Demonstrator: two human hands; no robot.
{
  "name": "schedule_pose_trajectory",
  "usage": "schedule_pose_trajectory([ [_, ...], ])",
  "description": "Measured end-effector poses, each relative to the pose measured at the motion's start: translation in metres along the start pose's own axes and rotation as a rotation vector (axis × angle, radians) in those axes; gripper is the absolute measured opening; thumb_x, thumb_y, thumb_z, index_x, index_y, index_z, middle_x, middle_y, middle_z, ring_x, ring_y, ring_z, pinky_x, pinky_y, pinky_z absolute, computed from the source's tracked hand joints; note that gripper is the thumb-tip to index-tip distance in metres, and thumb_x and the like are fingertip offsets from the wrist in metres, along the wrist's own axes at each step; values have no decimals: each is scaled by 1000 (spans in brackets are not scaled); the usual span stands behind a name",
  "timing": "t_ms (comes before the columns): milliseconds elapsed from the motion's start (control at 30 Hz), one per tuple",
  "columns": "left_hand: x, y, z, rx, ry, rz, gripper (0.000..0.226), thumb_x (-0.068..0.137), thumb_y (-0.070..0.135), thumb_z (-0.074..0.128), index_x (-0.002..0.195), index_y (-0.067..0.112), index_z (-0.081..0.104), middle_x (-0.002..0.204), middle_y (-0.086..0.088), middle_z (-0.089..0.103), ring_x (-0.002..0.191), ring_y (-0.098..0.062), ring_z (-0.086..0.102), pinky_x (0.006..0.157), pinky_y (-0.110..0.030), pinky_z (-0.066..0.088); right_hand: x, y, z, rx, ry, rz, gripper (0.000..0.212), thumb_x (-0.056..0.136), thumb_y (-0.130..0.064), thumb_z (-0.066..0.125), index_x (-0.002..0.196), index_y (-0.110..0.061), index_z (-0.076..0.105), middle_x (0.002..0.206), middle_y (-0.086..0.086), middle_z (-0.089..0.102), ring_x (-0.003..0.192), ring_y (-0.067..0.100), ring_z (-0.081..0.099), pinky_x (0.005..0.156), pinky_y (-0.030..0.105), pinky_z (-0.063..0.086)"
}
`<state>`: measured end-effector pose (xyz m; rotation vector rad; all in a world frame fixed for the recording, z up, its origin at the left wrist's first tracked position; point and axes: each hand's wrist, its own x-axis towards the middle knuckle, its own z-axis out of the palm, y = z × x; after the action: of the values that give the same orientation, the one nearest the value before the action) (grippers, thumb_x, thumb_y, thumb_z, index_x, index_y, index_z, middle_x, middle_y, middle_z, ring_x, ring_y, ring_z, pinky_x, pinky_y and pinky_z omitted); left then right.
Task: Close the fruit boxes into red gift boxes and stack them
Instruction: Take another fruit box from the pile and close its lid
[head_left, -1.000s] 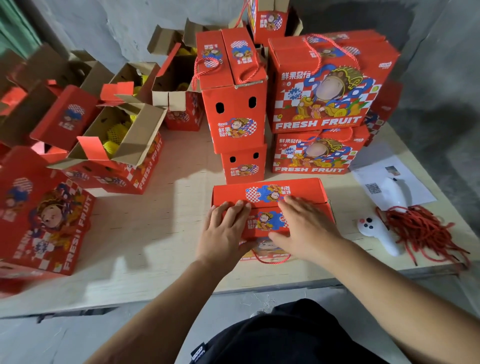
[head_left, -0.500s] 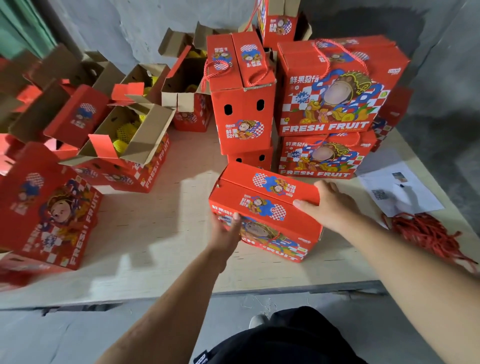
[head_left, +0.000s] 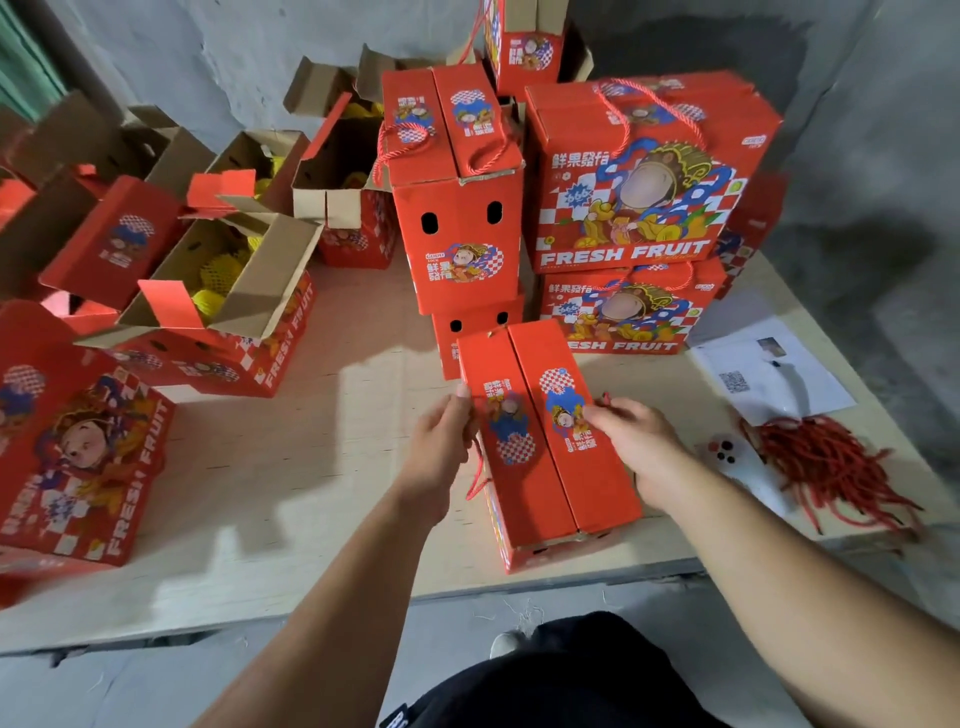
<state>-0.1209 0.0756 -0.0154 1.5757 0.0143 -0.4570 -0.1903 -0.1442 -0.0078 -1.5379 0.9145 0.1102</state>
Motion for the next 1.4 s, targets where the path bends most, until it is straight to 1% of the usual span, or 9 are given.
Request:
schedule_pose_trajectory([
  [67, -1, 29, 3, -142, 24, 77, 45, 111, 43, 41, 71, 24, 48, 63, 8, 41, 58, -7, 31, 61, -32, 27, -4, -7, 9, 44, 187, -205, 23, 87, -44, 79, 99, -26, 73, 104, -4, 78, 92, 11, 70, 77, 29, 53],
  [167, -9, 71, 9, -338, -55, 206, 38, 105, 44, 47, 80, 25, 68, 75, 5, 52, 63, -7, 39, 62, -27, 32, -27, -22, 31, 235, -32, -350, 48, 74, -56, 81, 109, -23, 76, 109, -4, 79, 107, 15, 72, 92, 35, 53],
  [333, -34, 91, 27, 228, -265, 353, 50, 99, 53, 53, 103, 8, 75, 92, -2, 72, 86, -13, 67, 80, -30, 56, -65, -30, 66, -23, -414, -475, 33, 80, -52, 66, 107, -33, 73, 104, -12, 78, 99, 0, 70, 87, 27, 57],
  [467, -27, 73, 10, 381, 75, 470, 50, 103, 55, 46, 94, 15, 75, 94, 5, 70, 97, -5, 65, 85, -23, 52, -66, -57, 41, 238, -384, -409, 19, 95, -26, 67, 81, -16, 75, 62, -5, 60, 59, 13, 56, 61, 29, 45],
  [567, -7, 58, -8, 593, 252, 543, 15, 106, 34, 54, 107, 30, 69, 108, 14, 66, 97, -2, 63, 79, -19, 48, -61, -74, 10, 155, -432, -444, 32, 87, -46, 67, 70, -20, 63, 52, -3, 30, 49, 18, 33, 72, 42, 36],
  [733, 31, 26, -20, 1244, -330, 574, 47, 109, 47, 40, 154, 34, 48, 168, 7, 32, 151, -24, 26, 125, -43, 22, -64, -71, -3, 2, -368, -482, 38, 86, -49, 67, 66, -17, 61, 53, 5, 32, 50, 21, 35, 62, 36, 32],
  [900, 44, 8, -19, 1495, -312, 538, 69, 97, 73, 3, 162, 52, 13, 169, 12, 17, 147, -29, 18, 122, -48, 25, -58, -70, -6, -98, -373, -479, 37, 91, -43, 63, 70, -13, 62, 53, 0, 36, 54, 20, 40, 69, 36, 38],
  [1300, 57, -2, 1, 1297, -114, 601, 70, 96, 73, 17, 158, 46, 33, 163, 9, 32, 148, -32, 24, 119, -53, 23, -56, -84, -13, -163, -340, -522, 38, 91, -42, 61, 74, -8, 64, 62, 6, 59, 68, 26, 67, 85, 42, 50],
  [1400, 74, 10, 12, 1139, -162, 299, 98, 82, 93, 26, 164, 42, 10, 173, 1, 16, 155, -35, 20, 122, -56, 22, -55, -89, -12, -133, -314, -511, 34, 100, -32, 61, 80, -4, 66, 63, 8, 61, 71, 28, 67, 92, 50, 51],
])
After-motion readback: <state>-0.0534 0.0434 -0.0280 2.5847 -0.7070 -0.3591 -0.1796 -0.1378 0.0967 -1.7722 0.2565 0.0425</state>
